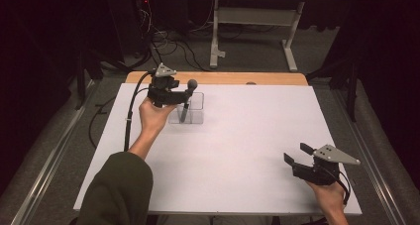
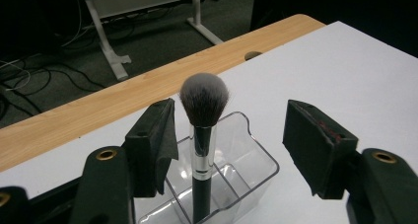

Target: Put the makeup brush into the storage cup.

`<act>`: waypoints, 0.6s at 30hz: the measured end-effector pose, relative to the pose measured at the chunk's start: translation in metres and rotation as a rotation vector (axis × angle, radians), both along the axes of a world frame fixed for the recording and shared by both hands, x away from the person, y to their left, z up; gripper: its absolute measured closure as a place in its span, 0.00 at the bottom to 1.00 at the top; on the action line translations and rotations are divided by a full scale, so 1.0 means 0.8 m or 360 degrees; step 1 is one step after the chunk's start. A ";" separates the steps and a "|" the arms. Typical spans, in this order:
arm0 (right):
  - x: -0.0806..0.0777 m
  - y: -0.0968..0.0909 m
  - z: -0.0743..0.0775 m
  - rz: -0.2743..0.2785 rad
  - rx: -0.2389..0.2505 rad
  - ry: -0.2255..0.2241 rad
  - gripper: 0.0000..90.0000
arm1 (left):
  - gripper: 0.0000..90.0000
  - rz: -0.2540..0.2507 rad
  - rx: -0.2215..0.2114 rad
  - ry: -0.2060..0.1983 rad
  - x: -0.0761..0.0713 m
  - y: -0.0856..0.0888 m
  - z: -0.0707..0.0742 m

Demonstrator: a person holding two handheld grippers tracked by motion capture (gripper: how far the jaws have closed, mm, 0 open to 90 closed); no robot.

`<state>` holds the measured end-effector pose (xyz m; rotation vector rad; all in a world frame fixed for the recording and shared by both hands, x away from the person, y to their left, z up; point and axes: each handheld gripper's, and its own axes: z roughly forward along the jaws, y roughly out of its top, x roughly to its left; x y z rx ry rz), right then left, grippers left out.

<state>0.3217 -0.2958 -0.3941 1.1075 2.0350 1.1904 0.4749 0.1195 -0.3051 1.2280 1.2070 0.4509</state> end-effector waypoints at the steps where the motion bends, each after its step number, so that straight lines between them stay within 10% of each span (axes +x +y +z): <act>1: 0.000 0.000 0.000 -0.0001 0.0000 0.0000 0.35 | 0.41 -0.0002 -0.0001 -0.0001 -0.001 0.000 0.000; 18: 0.000 0.000 0.000 -0.0002 -0.0001 0.0000 0.35 | 0.41 -0.0008 -0.0006 -0.0013 -0.009 0.006 0.004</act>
